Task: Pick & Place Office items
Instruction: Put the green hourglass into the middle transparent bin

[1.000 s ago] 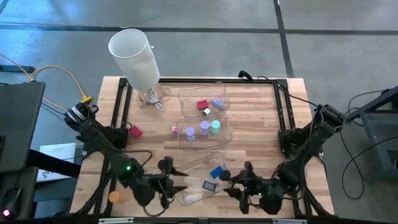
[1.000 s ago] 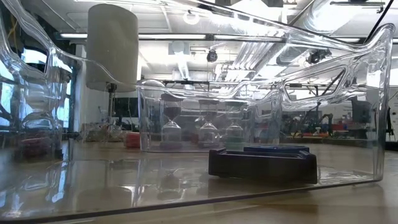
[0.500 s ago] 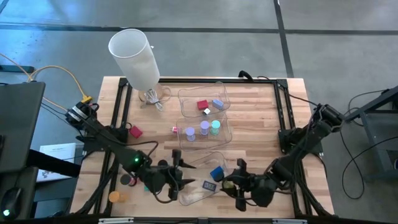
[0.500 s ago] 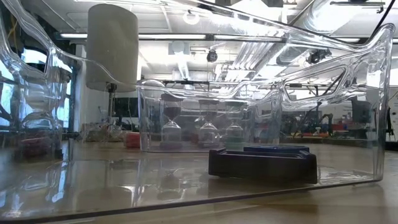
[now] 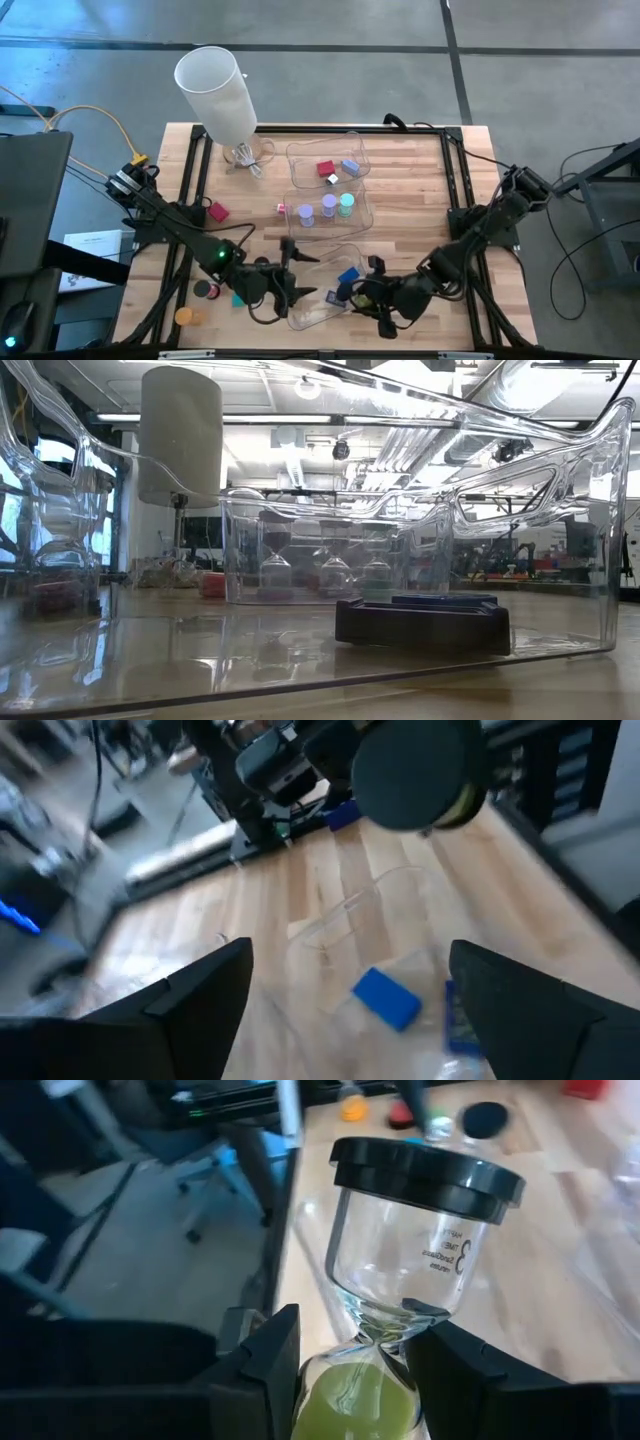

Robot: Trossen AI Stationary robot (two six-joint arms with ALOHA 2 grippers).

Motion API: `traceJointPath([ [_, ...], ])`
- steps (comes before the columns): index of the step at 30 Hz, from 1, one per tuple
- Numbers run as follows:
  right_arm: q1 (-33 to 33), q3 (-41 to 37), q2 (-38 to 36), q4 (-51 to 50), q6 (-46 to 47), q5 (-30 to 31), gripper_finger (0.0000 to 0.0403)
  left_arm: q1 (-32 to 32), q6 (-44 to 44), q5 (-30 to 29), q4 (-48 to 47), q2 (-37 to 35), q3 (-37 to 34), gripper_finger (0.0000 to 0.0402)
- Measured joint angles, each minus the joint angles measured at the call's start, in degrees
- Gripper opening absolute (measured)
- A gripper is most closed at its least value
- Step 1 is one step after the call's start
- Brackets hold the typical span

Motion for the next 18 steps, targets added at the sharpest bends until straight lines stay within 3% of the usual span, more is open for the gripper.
traceJointPath([
  [7,-3.17,0.0,-0.02,1.76,-4.15,-7.69,0.0145,0.0,21.58,0.5,0.5,0.0,0.0,0.0331],
  [15,-9.12,0.06,5.66,9.91,-6.46,-19.99,0.0145,0.0,24.33,0.56,1.86,0.01,0.0,0.0331],
  [18,-10.95,-0.02,7.01,9.16,-7.28,-20.33,0.0145,-0.24,25.2,1.78,1.18,0.0,0.0,0.0331],
])
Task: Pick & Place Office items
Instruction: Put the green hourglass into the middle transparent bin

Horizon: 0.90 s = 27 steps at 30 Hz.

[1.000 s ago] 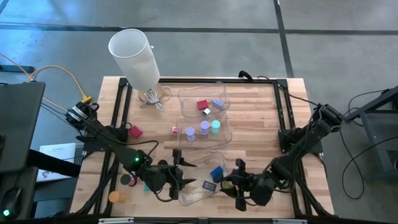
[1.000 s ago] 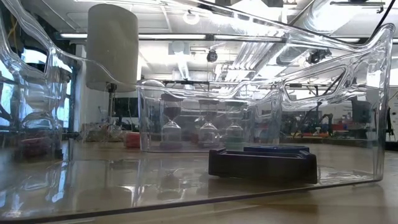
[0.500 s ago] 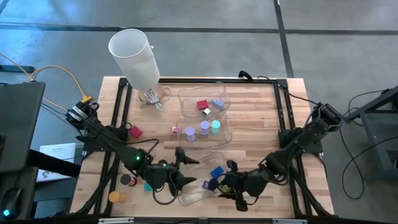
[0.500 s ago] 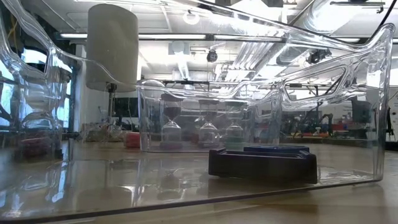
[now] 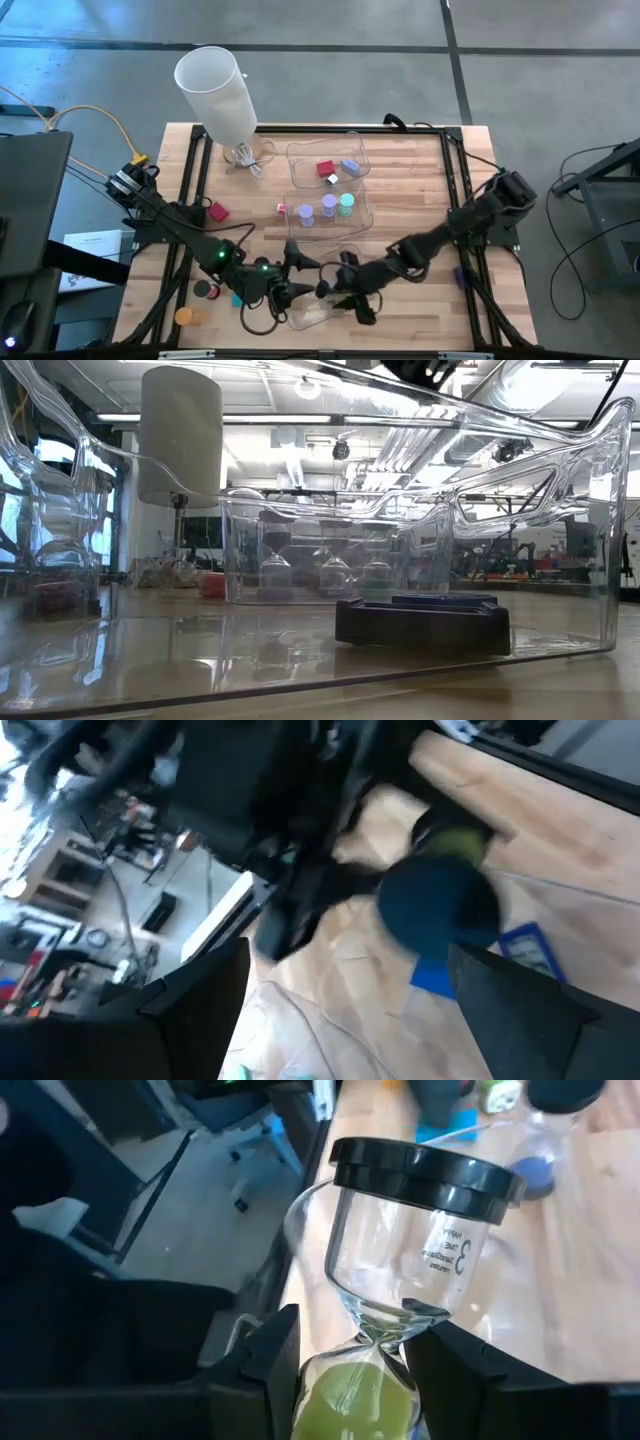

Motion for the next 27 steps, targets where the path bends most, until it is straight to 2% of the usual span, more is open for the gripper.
traceJointPath([
  [8,-2.6,0.0,0.24,2.26,-1.79,-4.94,0.0145,-0.41,2.09,9.47,-1.47,0.0,0.0,0.0331],
  [19,-5.12,0.02,0.24,2.2,-4.13,-6.46,0.0145,3.12,2.93,11.6,-1.66,1.59,0.0,0.0331],
  [27,-5.2,0.02,0.24,2.12,-4.52,-7.56,0.0145,4.34,-6.05,13.07,0.75,1.92,0.0,0.0331],
])
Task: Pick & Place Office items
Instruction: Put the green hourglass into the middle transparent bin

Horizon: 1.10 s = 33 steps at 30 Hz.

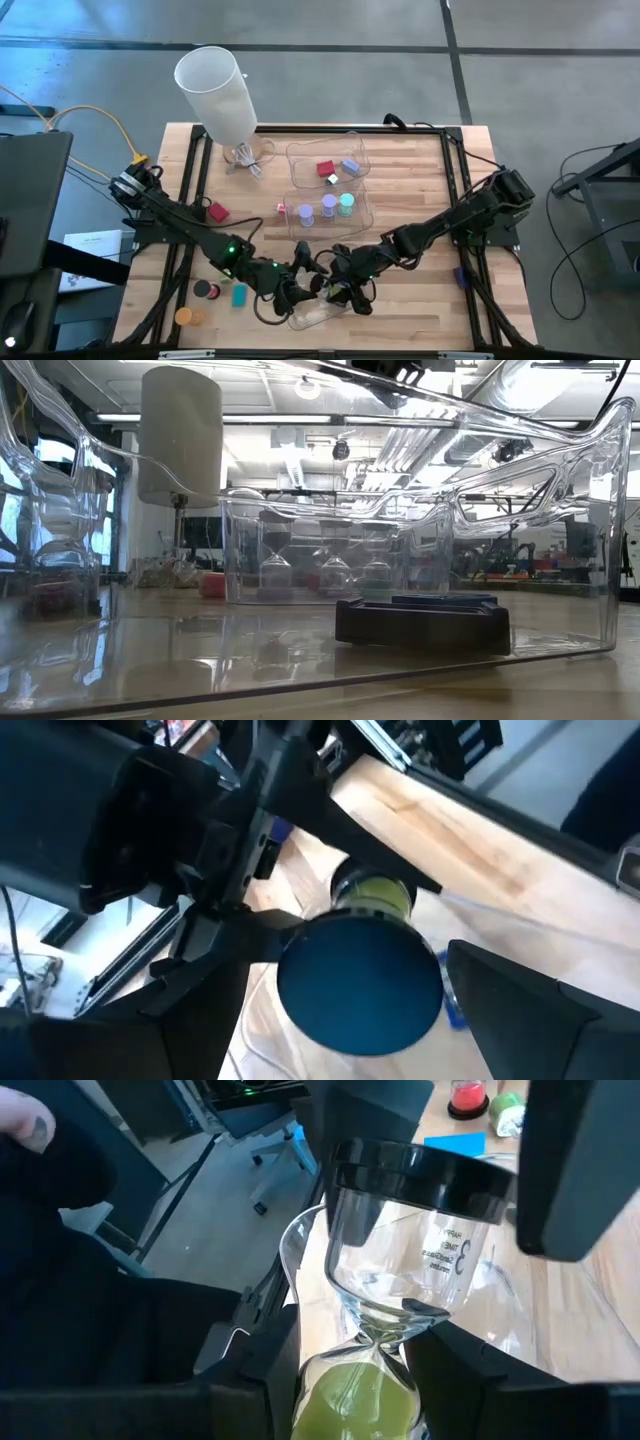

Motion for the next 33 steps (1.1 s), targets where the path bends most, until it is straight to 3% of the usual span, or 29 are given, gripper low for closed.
traceJointPath([
  [8,-0.41,0.0,0.0,-0.02,-0.04,0.26,0.0145,0.72,-5.49,-0.06,2.78,0.0,0.0,0.0331],
  [17,-0.44,0.02,0.02,-0.08,-0.04,0.21,0.0145,1.5,-4.62,0.01,4.3,1.24,0.0,0.0331],
  [26,-0.42,0.02,0.02,-0.87,-0.07,0.26,0.0145,0.47,6.19,-0.49,3.98,4.15,0.0,0.033],
  [33,-0.42,0.0,0.04,-1.39,-0.04,0.23,0.0144,0.49,9.7,-1.1,4.8,5.35,0.02,0.0329],
])
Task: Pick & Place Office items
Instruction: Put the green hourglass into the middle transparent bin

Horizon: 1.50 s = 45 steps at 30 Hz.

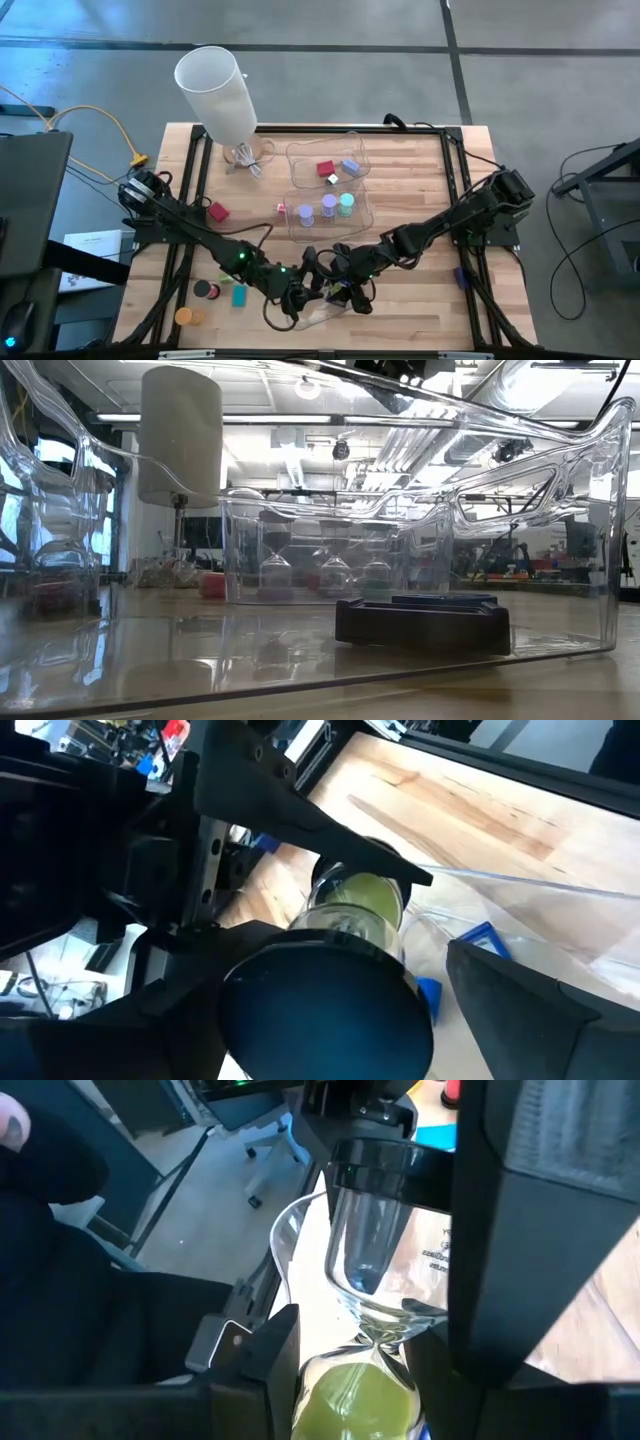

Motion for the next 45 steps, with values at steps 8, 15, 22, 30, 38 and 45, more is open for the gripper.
traceJointPath([
  [8,0.0,0.0,0.0,-0.1,0.0,0.0,0.0144,0.0,0.41,-0.49,0.35,0.02,0.0,0.0278],
  [15,0.0,0.02,0.0,-0.83,0.0,-0.4,0.0144,0.04,0.39,-0.22,0.21,0.02,0.0,0.0199],
  [22,0.0,0.02,0.0,-0.81,0.31,-1.48,0.0144,0.0,0.03,-0.29,0.26,0.02,0.0,0.0194],
  [30,0.78,0.02,-0.02,-0.91,1.83,3.76,0.0249,-1.26,-2.19,-1.75,0.27,0.02,0.0,0.0194],
  [38,-0.01,0.04,-0.81,-4.82,3.71,5.05,0.0391,-5.28,-6.53,-12.13,0.53,0.02,0.0,0.0194],
  [45,1.89,0.13,-4.21,-9.87,3.82,13.68,0.0366,-6.2,-22.31,-17.18,3.04,0.04,-0.09,0.0194],
])
